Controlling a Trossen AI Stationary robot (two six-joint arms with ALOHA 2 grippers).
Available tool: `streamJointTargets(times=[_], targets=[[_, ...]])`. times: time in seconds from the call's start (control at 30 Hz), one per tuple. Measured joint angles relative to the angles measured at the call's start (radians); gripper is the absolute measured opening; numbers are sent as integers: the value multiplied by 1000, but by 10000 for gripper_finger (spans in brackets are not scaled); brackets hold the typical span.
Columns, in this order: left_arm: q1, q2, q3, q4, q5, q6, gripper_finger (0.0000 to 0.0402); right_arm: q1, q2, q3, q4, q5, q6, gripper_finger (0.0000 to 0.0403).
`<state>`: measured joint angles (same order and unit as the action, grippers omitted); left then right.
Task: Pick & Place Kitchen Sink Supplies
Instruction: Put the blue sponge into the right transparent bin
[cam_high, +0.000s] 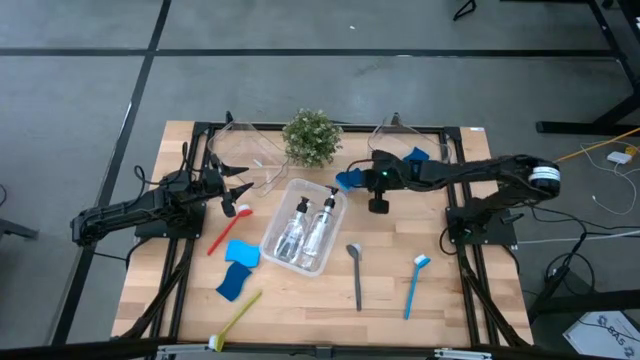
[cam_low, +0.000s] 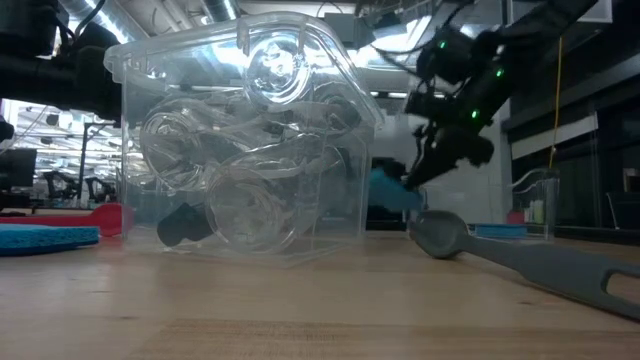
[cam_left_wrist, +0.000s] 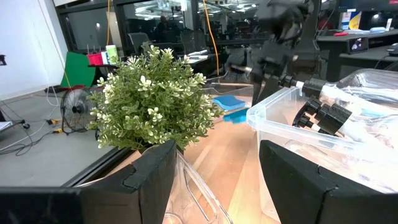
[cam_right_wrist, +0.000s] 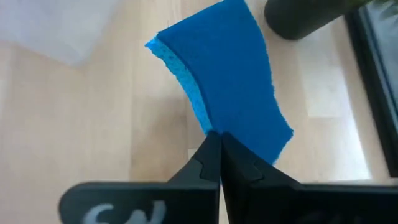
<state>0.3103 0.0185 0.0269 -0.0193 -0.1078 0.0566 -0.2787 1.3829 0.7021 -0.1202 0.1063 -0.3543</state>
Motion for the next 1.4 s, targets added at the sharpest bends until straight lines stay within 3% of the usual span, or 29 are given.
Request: streamJointTargets(times=[0.37,0.7,1.0,1.23,1.4], targets=[[0,0,0,0,0,0,226,10,-268,1,-50,-46,36,0],[0,0,0,0,0,0,226,5,-446,2,-163,165,-86,0],[0,0,0,0,0,0,226,-92,-470,3,-264,347,-359,0],[0,0,0,0,0,0,226,-214,-467,3,-311,383,-440,0],[0,0,0,0,0,0,226,-273,-453,3,-308,383,-605,0]])
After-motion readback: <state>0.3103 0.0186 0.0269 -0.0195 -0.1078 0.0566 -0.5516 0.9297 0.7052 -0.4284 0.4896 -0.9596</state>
